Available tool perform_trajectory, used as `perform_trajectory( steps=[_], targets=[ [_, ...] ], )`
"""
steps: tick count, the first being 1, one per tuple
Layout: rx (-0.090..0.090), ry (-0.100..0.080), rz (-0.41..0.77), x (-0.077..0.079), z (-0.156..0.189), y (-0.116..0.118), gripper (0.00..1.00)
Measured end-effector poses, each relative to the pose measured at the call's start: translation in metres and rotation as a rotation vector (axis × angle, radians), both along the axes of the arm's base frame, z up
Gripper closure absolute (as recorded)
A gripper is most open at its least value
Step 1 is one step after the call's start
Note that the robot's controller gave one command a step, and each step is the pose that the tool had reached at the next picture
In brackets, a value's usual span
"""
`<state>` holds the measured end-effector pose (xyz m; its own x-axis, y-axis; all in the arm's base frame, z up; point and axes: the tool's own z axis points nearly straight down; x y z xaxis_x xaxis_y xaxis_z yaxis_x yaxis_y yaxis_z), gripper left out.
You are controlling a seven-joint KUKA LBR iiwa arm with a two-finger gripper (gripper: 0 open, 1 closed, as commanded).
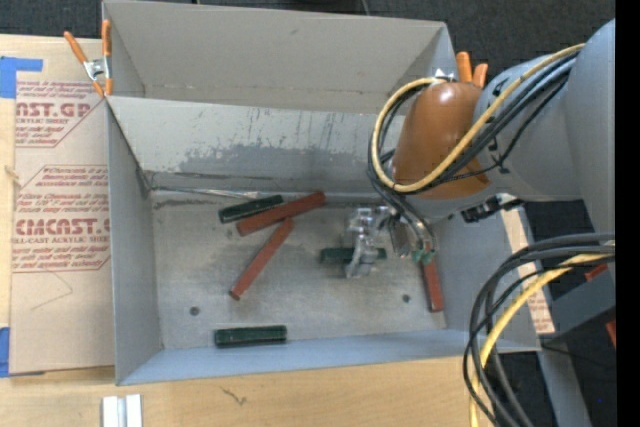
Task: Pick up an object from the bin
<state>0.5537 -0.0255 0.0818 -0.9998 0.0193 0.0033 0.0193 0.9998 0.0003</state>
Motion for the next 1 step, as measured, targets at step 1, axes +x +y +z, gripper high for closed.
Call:
perform_trajectory(
  steps=[1],
  targets=[
    [0.000,-0.002,0.000,0.0006,0.0123,0.0000,1.00]
  ],
)
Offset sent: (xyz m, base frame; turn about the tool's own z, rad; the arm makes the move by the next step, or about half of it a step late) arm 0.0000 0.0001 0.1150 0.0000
